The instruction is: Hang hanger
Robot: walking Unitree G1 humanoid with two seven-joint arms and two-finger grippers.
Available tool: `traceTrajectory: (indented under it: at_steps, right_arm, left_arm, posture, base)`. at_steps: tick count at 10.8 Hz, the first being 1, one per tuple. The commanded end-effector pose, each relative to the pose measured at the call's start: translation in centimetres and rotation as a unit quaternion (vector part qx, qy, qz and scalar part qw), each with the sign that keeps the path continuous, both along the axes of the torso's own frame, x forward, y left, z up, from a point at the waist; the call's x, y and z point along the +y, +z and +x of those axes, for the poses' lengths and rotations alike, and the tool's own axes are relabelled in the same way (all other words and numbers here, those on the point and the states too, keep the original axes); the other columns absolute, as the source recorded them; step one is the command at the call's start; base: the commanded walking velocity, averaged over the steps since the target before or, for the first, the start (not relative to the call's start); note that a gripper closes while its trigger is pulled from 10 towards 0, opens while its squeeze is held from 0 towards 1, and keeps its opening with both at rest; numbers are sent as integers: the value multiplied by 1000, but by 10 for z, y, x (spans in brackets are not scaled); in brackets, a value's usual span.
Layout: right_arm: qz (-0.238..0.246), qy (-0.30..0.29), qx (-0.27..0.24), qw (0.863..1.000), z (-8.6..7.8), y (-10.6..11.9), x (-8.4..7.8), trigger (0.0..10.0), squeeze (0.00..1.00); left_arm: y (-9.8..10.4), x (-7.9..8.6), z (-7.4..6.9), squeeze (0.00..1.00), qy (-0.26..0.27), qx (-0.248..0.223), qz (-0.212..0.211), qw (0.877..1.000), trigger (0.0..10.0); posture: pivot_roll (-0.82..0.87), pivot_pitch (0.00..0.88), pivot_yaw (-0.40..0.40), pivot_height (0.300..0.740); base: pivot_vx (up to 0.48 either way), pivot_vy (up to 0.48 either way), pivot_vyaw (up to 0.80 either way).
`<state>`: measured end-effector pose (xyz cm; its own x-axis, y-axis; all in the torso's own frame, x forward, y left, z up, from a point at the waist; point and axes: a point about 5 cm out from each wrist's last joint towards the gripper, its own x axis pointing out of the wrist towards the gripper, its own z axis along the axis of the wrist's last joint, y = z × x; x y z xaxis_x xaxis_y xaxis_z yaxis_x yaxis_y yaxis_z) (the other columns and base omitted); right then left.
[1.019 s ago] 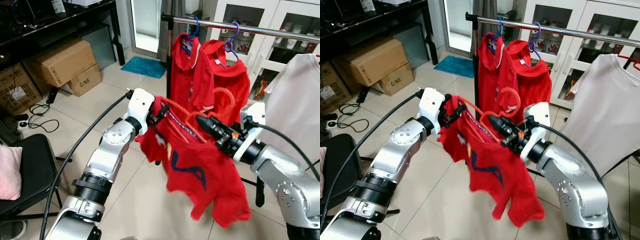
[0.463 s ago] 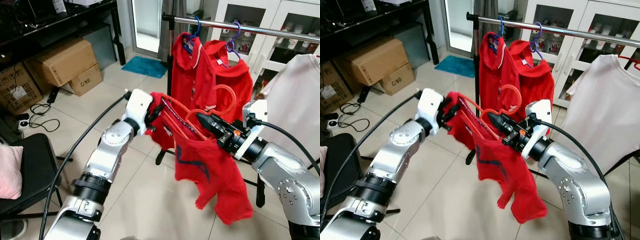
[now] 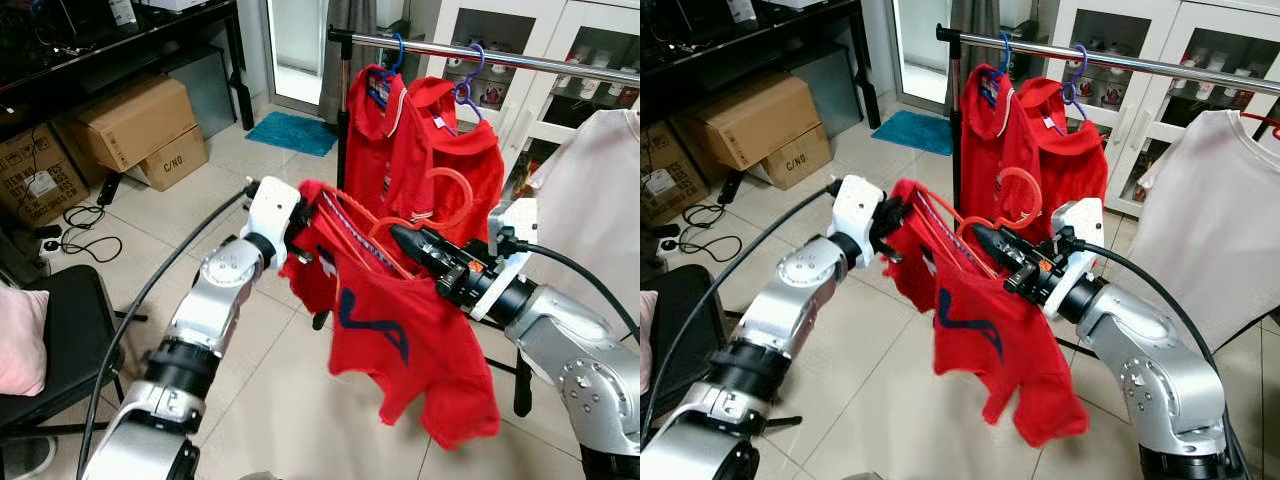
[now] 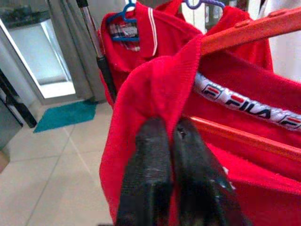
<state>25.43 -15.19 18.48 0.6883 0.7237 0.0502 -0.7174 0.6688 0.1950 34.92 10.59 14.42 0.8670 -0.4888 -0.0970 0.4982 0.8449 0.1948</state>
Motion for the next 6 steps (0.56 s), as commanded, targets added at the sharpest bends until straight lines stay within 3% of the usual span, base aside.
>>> traceTrajectory:
  at_steps: [1, 4, 6]
  right_arm:
    - [3, 9, -18, 1000, -3, 7, -1, 0, 0]
    - [-10, 2, -13, 1000, -3, 5, -3, 0, 0]
    - [-98, -31, 6, 995, 2, -13, -8, 0, 0]
  left_arm:
    - [4, 7, 5, 0, 8, -5, 8, 1000, 0]
    - [5, 12, 7, 0, 9, -8, 5, 1000, 0]
    - [14, 8, 4, 0, -24, -13, -26, 999, 0]
  posture:
    - [-116, 0, 54, 740]
    - [-116, 0, 54, 740]
    - [-116, 0, 54, 740]
  base:
    - [0, 0, 0]
    - [0, 0, 0]
    - [0, 0, 0]
